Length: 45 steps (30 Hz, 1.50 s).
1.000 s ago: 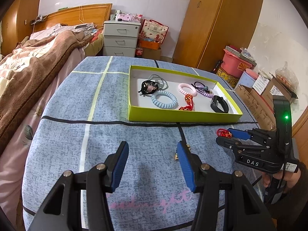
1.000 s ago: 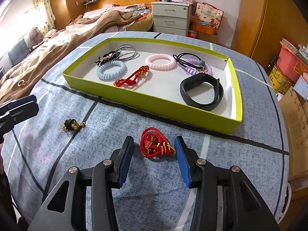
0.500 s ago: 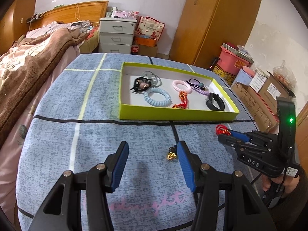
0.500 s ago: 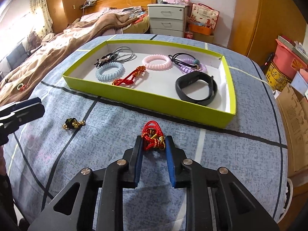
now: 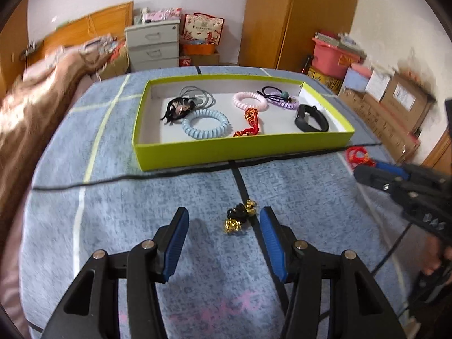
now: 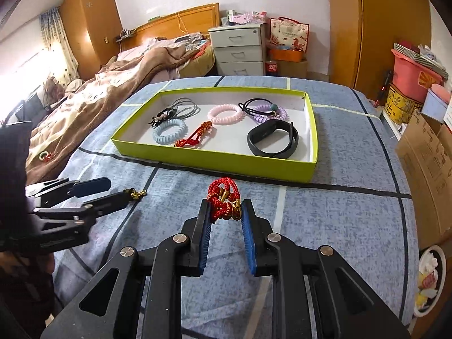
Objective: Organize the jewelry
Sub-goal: 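Grasp the small gold charm with the left tool while right tool holds the red knot, then carry the gold charm and red knot into the lid and open both tools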
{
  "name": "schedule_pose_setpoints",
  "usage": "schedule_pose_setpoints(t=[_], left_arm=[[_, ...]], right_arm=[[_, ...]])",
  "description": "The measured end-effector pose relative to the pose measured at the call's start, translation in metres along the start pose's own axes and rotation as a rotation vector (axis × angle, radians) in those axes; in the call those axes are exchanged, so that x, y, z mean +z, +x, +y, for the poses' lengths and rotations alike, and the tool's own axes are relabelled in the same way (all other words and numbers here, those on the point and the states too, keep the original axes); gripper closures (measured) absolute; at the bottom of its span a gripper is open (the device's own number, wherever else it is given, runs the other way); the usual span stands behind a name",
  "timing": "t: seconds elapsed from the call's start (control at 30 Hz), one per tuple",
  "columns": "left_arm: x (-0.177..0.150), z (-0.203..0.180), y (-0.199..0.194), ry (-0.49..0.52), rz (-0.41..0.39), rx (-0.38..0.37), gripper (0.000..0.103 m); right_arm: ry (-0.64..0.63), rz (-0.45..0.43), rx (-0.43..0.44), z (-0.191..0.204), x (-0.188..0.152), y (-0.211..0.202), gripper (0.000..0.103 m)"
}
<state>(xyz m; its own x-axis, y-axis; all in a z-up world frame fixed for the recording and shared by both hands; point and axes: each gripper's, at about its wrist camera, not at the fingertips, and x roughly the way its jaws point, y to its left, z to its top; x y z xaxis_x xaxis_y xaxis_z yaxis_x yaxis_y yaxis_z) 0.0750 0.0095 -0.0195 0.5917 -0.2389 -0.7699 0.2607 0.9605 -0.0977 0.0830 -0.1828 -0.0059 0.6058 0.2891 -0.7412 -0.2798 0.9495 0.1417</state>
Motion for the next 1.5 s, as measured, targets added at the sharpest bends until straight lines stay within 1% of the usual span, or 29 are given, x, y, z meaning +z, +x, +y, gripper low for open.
schedule_pose_setpoints(t=[0.07, 0.17, 0.33, 0.43, 0.47, 0.5, 0.57, 0.67, 1.03, 1.5], left_arm=[[0.0, -0.002, 0.004, 0.0, 0.014, -0.036, 0.049], [0.0, -0.006, 0.007, 0.018, 0.014, -0.017, 0.049], [-0.002, -0.013, 0.007, 0.043, 0.013, -0.015, 0.05], [-0.002, -0.013, 0.008, 0.043, 0.011, -0.011, 0.058], [-0.002, -0.012, 0.008, 0.041, 0.01, -0.014, 0.064], [-0.002, -0.011, 0.008, 0.037, 0.011, -0.016, 0.067], [-0.001, -0.011, 0.009, 0.037, 0.013, -0.017, 0.079], [-0.001, -0.012, 0.009, 0.039, 0.014, -0.029, 0.085], [-0.001, -0.012, 0.009, 0.033, 0.007, -0.037, 0.087], [0.001, -0.011, -0.005, 0.012, -0.021, -0.044, 0.087]], right_arm=[[0.006, -0.006, 0.002, 0.0, 0.0, -0.003, 0.081], [0.009, -0.022, 0.007, 0.0, 0.001, -0.008, 0.081], [-0.002, -0.042, 0.005, 0.004, 0.002, -0.015, 0.081], [0.0, -0.046, 0.009, 0.005, 0.003, -0.015, 0.081], [0.001, -0.05, 0.012, 0.005, 0.003, -0.016, 0.081], [0.002, -0.051, 0.014, 0.005, 0.003, -0.016, 0.081], [0.001, -0.049, 0.015, 0.005, 0.003, -0.016, 0.081], [0.005, -0.045, 0.012, 0.004, 0.002, -0.015, 0.081], [0.016, -0.031, 0.017, 0.002, -0.001, -0.009, 0.081], [0.027, -0.031, 0.03, 0.004, -0.006, -0.014, 0.081]])
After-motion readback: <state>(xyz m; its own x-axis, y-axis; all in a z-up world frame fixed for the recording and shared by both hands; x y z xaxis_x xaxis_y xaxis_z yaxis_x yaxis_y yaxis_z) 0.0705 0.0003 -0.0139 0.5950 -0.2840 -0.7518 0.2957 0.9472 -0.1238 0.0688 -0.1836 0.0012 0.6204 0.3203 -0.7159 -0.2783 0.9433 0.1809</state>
